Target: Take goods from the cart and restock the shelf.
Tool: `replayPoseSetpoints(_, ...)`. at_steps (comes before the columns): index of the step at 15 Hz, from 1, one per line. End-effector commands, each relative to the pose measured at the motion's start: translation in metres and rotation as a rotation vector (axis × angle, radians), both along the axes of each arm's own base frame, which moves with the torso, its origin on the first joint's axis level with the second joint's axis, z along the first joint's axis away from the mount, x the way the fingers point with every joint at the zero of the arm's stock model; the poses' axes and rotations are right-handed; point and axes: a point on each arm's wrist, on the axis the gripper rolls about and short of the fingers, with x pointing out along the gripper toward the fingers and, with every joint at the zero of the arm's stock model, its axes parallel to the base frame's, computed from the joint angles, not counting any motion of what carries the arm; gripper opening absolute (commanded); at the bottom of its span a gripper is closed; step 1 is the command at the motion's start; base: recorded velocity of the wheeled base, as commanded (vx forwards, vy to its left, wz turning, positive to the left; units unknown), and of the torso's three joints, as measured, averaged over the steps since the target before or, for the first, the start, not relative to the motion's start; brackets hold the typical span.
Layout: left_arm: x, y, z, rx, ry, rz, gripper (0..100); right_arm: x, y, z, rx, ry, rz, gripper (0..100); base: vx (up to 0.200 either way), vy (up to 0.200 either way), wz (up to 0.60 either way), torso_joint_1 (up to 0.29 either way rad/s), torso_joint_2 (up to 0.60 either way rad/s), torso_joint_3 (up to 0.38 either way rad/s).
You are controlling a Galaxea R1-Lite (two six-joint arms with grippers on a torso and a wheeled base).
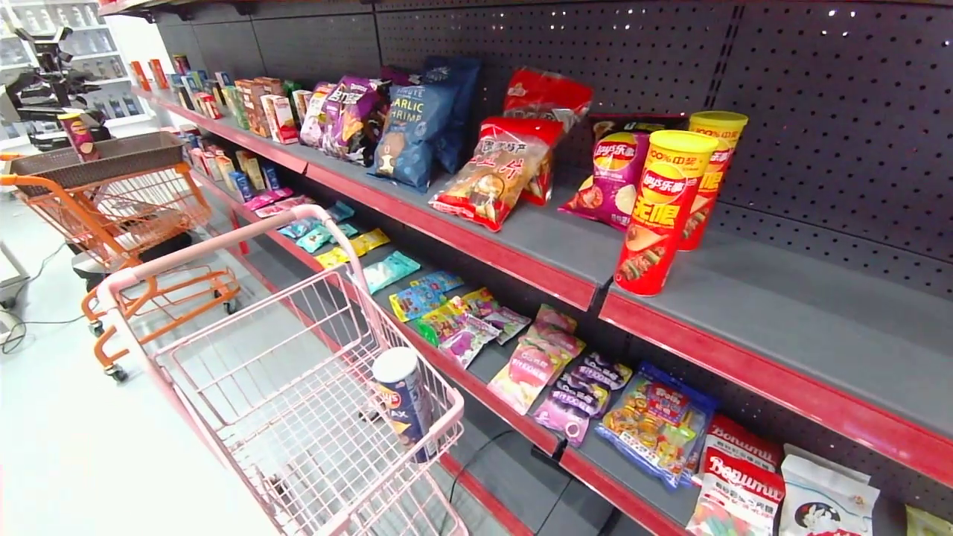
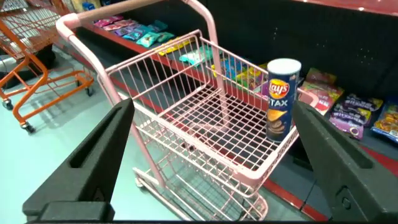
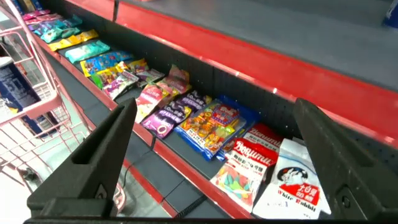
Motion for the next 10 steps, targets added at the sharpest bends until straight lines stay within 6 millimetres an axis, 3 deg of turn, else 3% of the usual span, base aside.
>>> replayPoseSetpoints(1, 0.0001, 0.0000, -0.0001, 0.000, 0.002, 0.000, 100, 0.0000, 0.0000, 0.0000, -0.001, 0.001, 0.000, 100, 0.000, 0.000, 0.00, -0.149, 0.39, 0.242)
replayPoseSetpoints(10, 0.0001, 0.0000, -0.0003, 0.003, 0.003, 0.000, 100, 0.0000, 0.0000, 0.0000, -0.001, 0.001, 0.000, 100, 0.000, 0.000, 0.00, -0.196, 0.53, 0.329)
